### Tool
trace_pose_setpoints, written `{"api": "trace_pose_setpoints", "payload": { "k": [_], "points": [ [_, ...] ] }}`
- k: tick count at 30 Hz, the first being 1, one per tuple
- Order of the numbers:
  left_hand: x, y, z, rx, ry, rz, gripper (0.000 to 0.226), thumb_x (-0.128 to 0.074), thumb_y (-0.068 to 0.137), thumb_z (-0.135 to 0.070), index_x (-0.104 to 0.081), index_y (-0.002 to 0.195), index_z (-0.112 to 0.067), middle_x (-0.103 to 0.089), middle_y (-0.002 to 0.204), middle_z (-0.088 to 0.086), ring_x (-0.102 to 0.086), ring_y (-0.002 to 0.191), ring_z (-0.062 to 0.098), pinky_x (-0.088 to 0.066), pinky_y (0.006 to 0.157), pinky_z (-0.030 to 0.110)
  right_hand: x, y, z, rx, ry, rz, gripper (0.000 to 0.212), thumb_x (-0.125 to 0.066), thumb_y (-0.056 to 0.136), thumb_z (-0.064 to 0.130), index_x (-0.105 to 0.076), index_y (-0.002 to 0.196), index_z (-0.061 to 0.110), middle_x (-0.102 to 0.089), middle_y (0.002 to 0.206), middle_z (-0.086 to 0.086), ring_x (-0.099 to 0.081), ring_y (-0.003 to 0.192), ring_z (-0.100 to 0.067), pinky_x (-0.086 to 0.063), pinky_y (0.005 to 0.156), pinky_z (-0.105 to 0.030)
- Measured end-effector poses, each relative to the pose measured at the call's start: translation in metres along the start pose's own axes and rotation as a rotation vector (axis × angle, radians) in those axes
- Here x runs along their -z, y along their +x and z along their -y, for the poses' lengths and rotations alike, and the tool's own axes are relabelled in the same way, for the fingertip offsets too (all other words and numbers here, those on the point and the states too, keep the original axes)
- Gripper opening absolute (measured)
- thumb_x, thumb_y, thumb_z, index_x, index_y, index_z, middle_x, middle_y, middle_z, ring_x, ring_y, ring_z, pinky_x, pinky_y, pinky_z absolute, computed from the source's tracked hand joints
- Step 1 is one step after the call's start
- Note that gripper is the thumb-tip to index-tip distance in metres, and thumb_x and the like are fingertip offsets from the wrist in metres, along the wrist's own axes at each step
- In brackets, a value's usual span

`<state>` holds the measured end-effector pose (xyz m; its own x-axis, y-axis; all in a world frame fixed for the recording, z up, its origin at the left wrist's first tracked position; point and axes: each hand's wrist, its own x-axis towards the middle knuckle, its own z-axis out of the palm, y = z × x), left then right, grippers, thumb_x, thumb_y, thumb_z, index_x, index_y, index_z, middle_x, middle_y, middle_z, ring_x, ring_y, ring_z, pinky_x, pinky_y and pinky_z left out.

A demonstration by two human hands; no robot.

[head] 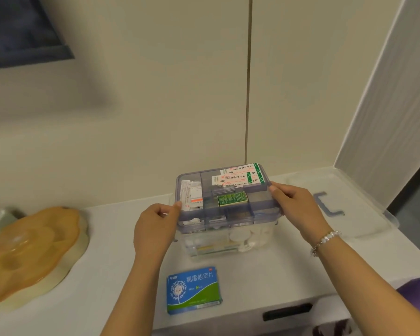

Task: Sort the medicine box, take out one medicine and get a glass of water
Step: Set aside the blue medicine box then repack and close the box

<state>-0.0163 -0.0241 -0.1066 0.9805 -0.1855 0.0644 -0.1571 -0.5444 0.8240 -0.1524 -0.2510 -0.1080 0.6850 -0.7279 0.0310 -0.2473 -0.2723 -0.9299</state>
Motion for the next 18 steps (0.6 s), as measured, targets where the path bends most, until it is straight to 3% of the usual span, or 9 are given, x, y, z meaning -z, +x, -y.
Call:
{"api": "trace_pose_setpoints", "payload": {
  "k": [8,13,16,18],
  "points": [
    [-0.002,0.007,0.005,0.031,-0.081,0.028,0.03,-0.058,0.085,-0.037,-0.061,0.074,-0.009,-0.062,0.066,-0.001,-0.056,0.057,0.013,-0.046,0.062,0.031,-0.003,0.001,-0.001,0.025,-0.049,-0.029,0.029,-0.047,0.092,0.034,-0.066,0.112,0.025,-0.06,0.065,0.017,-0.051,0.055,-0.006,-0.036,0.049,-0.013],
    [0.0,0.012,0.01,0.064,-0.06,0.079,0.027,-0.06,0.084,-0.037,-0.059,0.07,-0.013,-0.063,0.073,0.003,-0.057,0.067,0.016,-0.049,0.068,0.036,-0.006,0.003,0.0,-0.002,-0.088,-0.029,0.028,-0.052,0.09,0.028,-0.066,0.113,0.018,-0.065,0.079,0.005,-0.065,0.073,-0.021,-0.046,0.053,-0.016],
    [0.001,0.01,0.011,0.064,-0.035,0.083,0.029,-0.06,0.083,-0.039,-0.057,0.069,-0.013,-0.061,0.071,0.002,-0.056,0.066,0.016,-0.048,0.065,0.034,-0.011,0.005,-0.002,0.005,-0.131,-0.09,0.027,-0.056,0.088,0.025,-0.068,0.11,0.015,-0.063,0.08,0.006,-0.055,0.062,-0.003,-0.037,0.038,-0.007],
    [0.002,0.01,0.012,0.061,-0.02,0.082,0.029,-0.062,0.082,-0.039,-0.055,0.069,-0.014,-0.059,0.07,0.002,-0.054,0.066,0.016,-0.045,0.062,0.031,-0.012,0.008,-0.004,-0.008,-0.117,-0.113,0.025,-0.058,0.086,0.023,-0.068,0.107,0.015,-0.063,0.083,0.004,-0.053,0.062,-0.002,-0.035,0.035,-0.007]
  ]
}}
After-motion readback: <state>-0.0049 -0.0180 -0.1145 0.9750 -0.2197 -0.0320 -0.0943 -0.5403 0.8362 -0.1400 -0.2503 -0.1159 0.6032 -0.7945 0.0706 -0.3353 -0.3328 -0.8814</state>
